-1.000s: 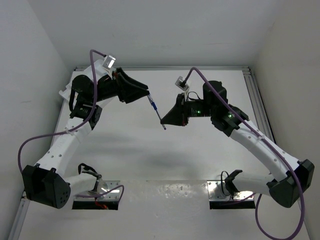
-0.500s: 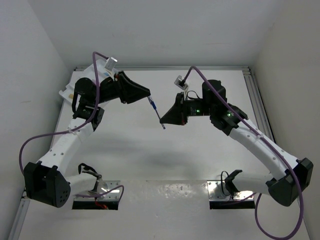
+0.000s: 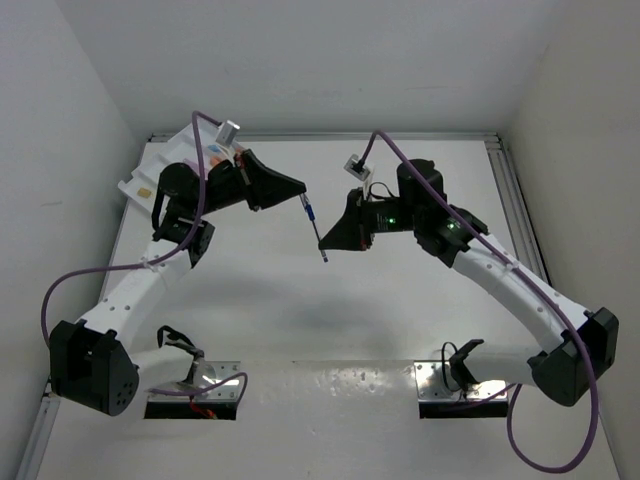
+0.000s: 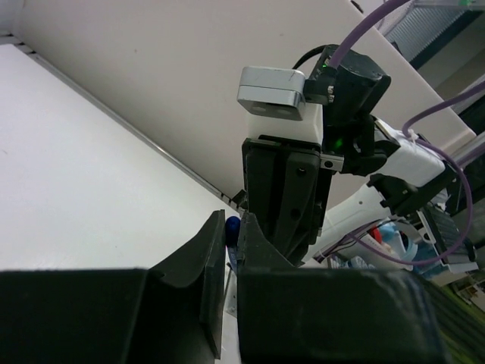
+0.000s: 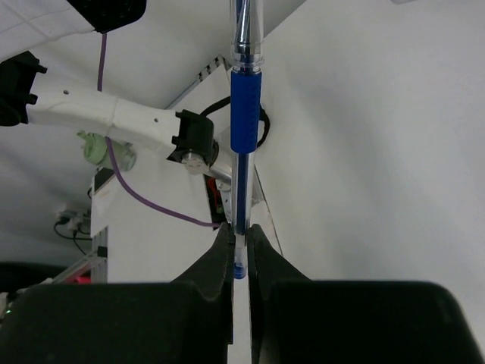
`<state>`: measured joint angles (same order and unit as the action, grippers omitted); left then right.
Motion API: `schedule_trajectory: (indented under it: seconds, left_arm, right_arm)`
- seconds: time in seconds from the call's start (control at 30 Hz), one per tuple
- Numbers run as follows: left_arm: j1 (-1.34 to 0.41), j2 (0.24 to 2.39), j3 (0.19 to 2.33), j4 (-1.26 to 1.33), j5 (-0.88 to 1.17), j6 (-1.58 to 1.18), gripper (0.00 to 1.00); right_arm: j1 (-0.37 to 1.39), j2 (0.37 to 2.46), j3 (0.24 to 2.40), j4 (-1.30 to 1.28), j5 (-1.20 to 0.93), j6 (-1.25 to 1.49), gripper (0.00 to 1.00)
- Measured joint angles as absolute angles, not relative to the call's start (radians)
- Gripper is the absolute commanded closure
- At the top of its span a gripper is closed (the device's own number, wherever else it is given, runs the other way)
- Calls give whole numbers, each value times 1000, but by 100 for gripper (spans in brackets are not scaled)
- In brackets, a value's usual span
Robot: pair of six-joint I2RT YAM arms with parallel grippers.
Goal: Sort the stationery into containers
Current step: Close the pen cap on the pen.
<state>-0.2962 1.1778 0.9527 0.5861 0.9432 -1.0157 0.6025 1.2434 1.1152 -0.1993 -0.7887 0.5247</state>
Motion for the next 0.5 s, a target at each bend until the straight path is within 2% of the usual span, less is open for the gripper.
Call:
schedule_trajectory:
  seconds: [0.5]
  left_arm:
    - [-347, 1168, 889, 580, 825, -970, 100]
  right_arm:
    - [570, 1291, 1138, -266, -841, 584, 99]
